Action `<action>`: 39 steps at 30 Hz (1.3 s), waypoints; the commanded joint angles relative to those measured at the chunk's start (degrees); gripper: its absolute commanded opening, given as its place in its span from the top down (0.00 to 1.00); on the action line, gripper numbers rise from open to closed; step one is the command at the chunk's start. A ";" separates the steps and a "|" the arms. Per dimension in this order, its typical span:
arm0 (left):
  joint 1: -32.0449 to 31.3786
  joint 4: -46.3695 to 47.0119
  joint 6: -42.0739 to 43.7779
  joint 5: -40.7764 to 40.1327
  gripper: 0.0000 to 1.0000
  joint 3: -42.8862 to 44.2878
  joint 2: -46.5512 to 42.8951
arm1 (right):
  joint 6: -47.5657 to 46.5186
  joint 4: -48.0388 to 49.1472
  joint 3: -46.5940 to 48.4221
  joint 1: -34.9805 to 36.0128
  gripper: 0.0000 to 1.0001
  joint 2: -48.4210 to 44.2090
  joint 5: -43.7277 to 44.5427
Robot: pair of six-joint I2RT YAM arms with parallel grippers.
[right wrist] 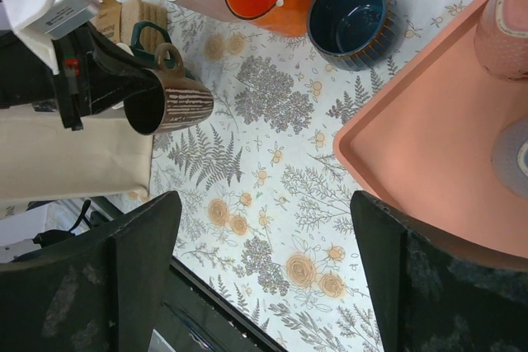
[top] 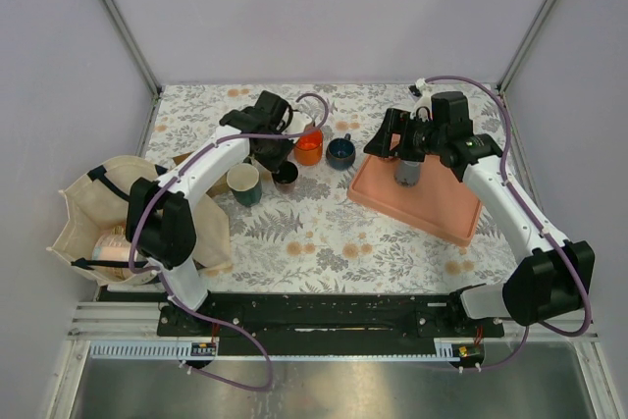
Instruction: Turn the mug right side up
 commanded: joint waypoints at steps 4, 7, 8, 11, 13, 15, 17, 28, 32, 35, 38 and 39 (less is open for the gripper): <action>2.46 5.65 1.89 -0.45 1.00 -2.42 -0.27 | 0.25 3.27 2.27 0.05 0.07 1.10 -2.47; 2.90 6.62 2.15 -0.54 1.00 -3.39 -0.18 | 0.34 3.27 2.36 -0.04 0.07 1.19 -2.39; 2.99 7.06 2.15 -0.80 1.00 -3.74 -0.18 | 0.34 3.18 2.36 0.05 0.07 1.37 -2.47; 3.16 8.37 2.16 -0.98 1.00 -5.06 0.08 | 0.25 3.01 2.45 0.05 0.07 1.63 -2.21; 3.34 9.17 1.81 -0.89 1.00 -5.76 0.25 | 0.17 2.74 2.63 0.05 0.07 1.81 -1.86; 3.43 9.78 1.28 -0.72 1.00 -6.38 0.52 | 0.25 2.83 2.63 0.05 0.07 1.72 -1.95; 3.51 10.22 1.01 -0.80 1.00 -6.99 0.78 | 0.17 2.92 2.54 0.05 0.06 1.81 -2.38; 3.69 13.56 1.36 -2.12 1.00 -11.56 0.17 | 0.34 3.01 1.84 0.05 0.04 0.93 -1.51; 3.60 13.65 0.66 -2.21 1.00 -11.83 0.08 | 0.52 2.83 1.83 0.05 0.04 1.02 -1.42; 3.60 13.74 0.57 -2.56 0.99 -12.18 -0.27 | 0.43 2.83 1.83 0.05 0.04 0.93 -1.24; 3.60 13.74 0.57 -2.73 0.90 -12.62 -0.89 | 0.52 2.92 1.57 0.05 0.04 0.75 -0.98; 3.69 13.74 0.49 -2.74 0.88 -12.80 -0.89 | 0.52 2.92 1.40 0.05 0.04 0.67 -0.81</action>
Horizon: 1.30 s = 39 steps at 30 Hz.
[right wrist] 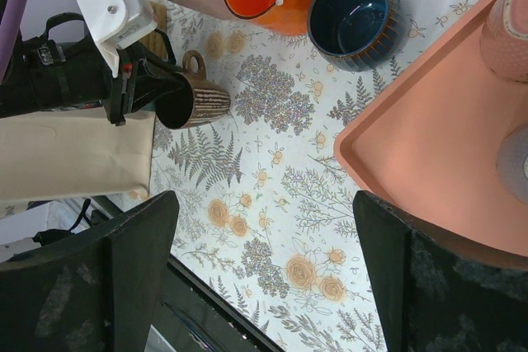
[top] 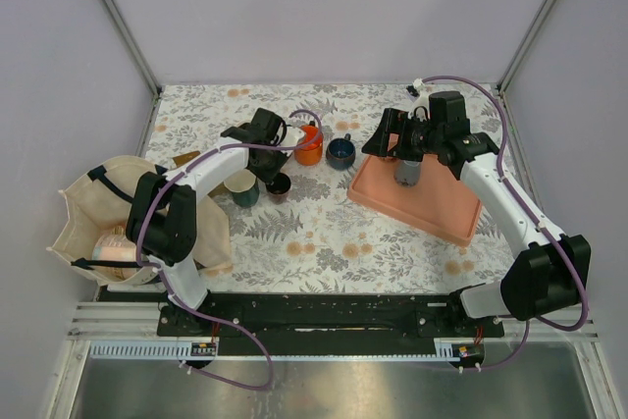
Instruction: Turn the mug right side up
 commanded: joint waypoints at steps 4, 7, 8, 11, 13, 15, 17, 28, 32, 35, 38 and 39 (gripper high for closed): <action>0.32 2.31 -0.96 -1.64 0.80 -0.86 -2.55 | 0.58 1.91 1.20 0.05 0.03 -1.19 0.46; 0.32 1.78 -0.96 -1.56 0.79 -0.69 -2.90 | 0.58 1.91 1.11 0.05 0.03 -1.37 0.55; 0.32 1.61 -0.96 -1.64 0.78 -0.60 -3.25 | 0.58 1.91 1.02 0.05 0.03 -1.37 0.55; 0.41 0.03 -1.05 -1.73 0.75 0.27 -4.04 | 0.50 1.65 0.93 0.14 0.02 -1.81 0.90; 0.32 -1.81 -1.13 -1.29 0.70 1.94 -4.74 | -0.20 0.95 1.11 0.05 0.02 -1.98 1.08; 0.32 -3.57 -1.05 -0.94 0.66 3.87 -5.53 | -1.17 0.16 1.46 -0.13 0.02 -1.99 0.99; 0.32 -4.98 -0.78 -0.85 0.60 5.46 -6.42 | -2.49 -0.90 1.90 -0.39 0.02 -1.63 0.55; -0.11 -8.59 0.89 3.01 0.41 13.19 -13.62 | -16.10 -10.47 6.73 -6.36 0.01 0.29 13.19; -0.29 -7.36 -2.88 1.00 0.25 16.35 -15.12 | -20.51 -13.73 9.80 -7.42 0.00 3.46 18.57; -0.29 -9.37 -5.79 -1.64 0.13 17.85 -14.16 | -23.50 -15.57 12.53 -7.51 0.00 7.23 18.74; -0.29 -9.47 -7.29 -1.73 0.09 16.29 -14.85 | -23.32 -15.23 14.64 -7.51 0.01 11.19 18.40; -0.29 -9.29 -7.55 -1.64 0.07 15.41 -15.55 | -23.58 -14.70 15.17 -7.51 0.00 12.16 17.70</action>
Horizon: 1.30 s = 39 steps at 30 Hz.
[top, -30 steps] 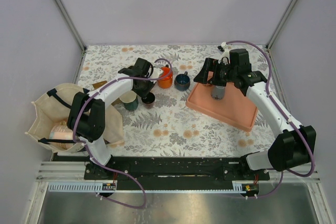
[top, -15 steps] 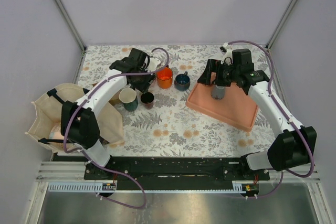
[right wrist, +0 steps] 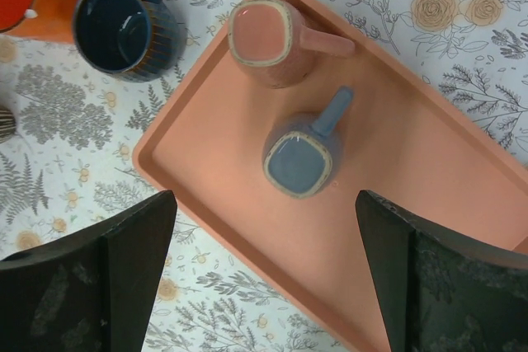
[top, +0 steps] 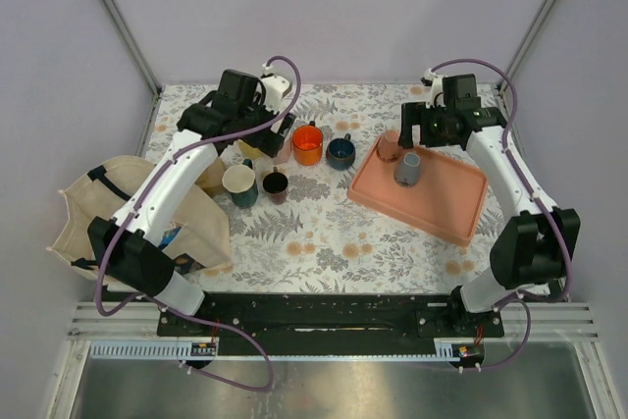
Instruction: Turn the mug right side up
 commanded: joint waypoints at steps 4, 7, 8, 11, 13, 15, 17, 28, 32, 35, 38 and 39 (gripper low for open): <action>-0.09 -1.23 -2.89 1.10 0.01 -4.35 -4.20 | -3.68 -1.70 7.20 -0.10 0.00 8.79 -0.13; -0.09 -1.76 -2.54 1.54 0.01 -6.37 -5.26 | -3.68 -1.61 8.53 -0.10 0.00 11.96 0.39; -0.01 -1.59 -2.28 1.80 0.01 -6.81 -5.61 | -3.50 -1.44 8.71 -0.19 0.00 12.92 0.83; -0.09 -1.41 -1.49 2.16 0.01 -7.87 -6.92 | -2.02 -1.43 8.62 -0.10 0.00 15.48 3.02; -0.09 -1.58 -0.70 1.63 0.01 -8.14 -7.63 | -0.95 -1.52 8.10 -0.19 0.02 16.36 4.43; -0.09 -2.02 0.27 1.10 0.01 -8.22 -7.81 | 2.29 -1.43 6.96 -0.19 0.02 16.80 5.67; -0.09 -2.20 0.97 0.40 0.01 -8.31 -8.16 | 3.52 -1.26 5.46 -0.19 0.04 16.72 6.81; -0.01 -2.02 -1.74 1.98 0.01 -6.39 -6.23 | 7.31 -0.21 -2.27 -0.19 0.27 14.26 9.89; -0.01 -0.53 -3.33 3.38 0.02 -5.59 -5.00 | 7.66 0.59 -5.79 -0.19 0.62 10.83 9.89; 0.08 0.09 -4.38 3.74 0.04 -4.36 -3.68 | 5.12 0.06 -7.46 -0.19 0.86 7.85 9.54; 0.17 1.75 -4.39 5.84 0.05 -4.27 -3.41 | 3.27 -0.73 -8.95 -0.45 1.00 2.67 7.44; 0.17 2.63 -4.30 6.46 0.05 -4.79 -3.50 | 2.92 -1.17 -9.31 -0.54 1.00 1.00 6.56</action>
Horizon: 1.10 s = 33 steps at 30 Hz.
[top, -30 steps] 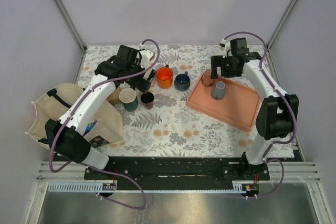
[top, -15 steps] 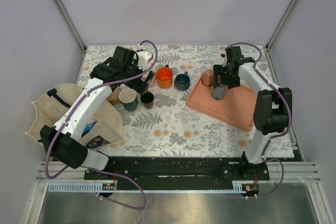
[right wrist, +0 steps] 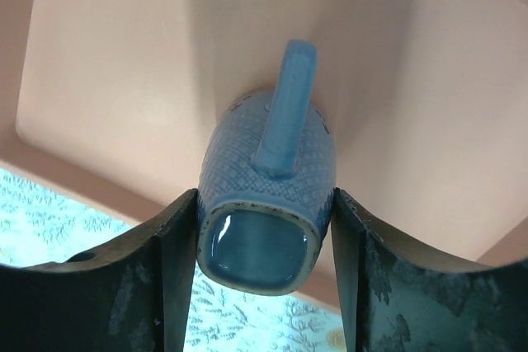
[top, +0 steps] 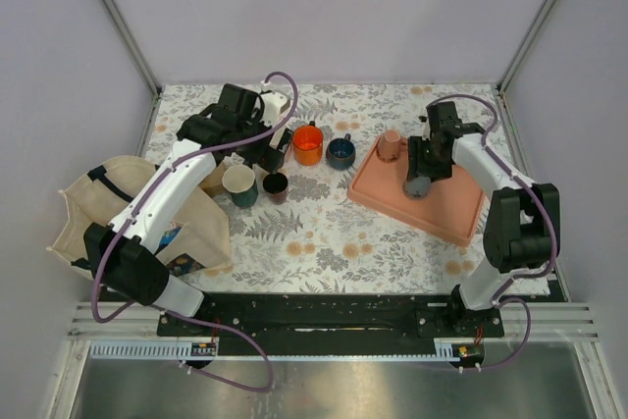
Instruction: Turn the mug right side up
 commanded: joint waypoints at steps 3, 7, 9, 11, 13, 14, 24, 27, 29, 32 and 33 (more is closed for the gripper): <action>0.85 10.97 -2.62 6.62 0.05 -0.60 -2.50 | -3.51 -0.39 -1.64 -0.67 1.00 -15.27 -9.63; 1.38 23.44 -7.35 13.38 0.05 -6.93 -7.59 | -3.26 7.06 -1.21 -1.20 1.00 -22.13 -24.67; 1.38 29.60 -10.69 19.08 0.04 -8.78 -8.74 | -2.21 15.04 -1.82 -1.20 1.00 -25.82 -31.00; 1.38 33.65 -13.07 23.40 0.04 -7.92 -8.23 | 0.69 23.84 -3.13 -1.20 1.00 -28.81 -32.60; 1.38 33.50 -13.78 25.61 0.04 -3.80 -5.95 | 2.98 30.44 -3.75 -1.20 1.00 -30.75 -31.55; 1.46 32.89 -13.44 26.84 0.04 -1.00 -4.63 | 4.38 34.38 -4.28 -1.11 1.00 -31.20 -31.55; 2.87 37.26 -23.69 53.01 0.19 11.94 5.04 | 7.90 50.50 0.72 2.93 1.00 -26.29 -42.97; 2.87 44.89 -32.91 57.86 0.24 12.66 7.59 | 9.31 52.35 3.27 3.46 1.00 -23.91 -45.08; 2.87 49.74 -37.41 59.10 0.26 11.78 8.21 | 10.19 53.14 4.94 3.63 1.00 -22.68 -44.91; 2.87 56.59 -42.68 59.19 0.26 11.25 10.05 | 11.33 54.20 7.66 4.51 1.00 -20.57 -45.09; 2.87 59.40 -44.79 58.67 0.26 11.07 10.49 | 11.68 54.55 8.28 4.86 1.00 -19.96 -45.17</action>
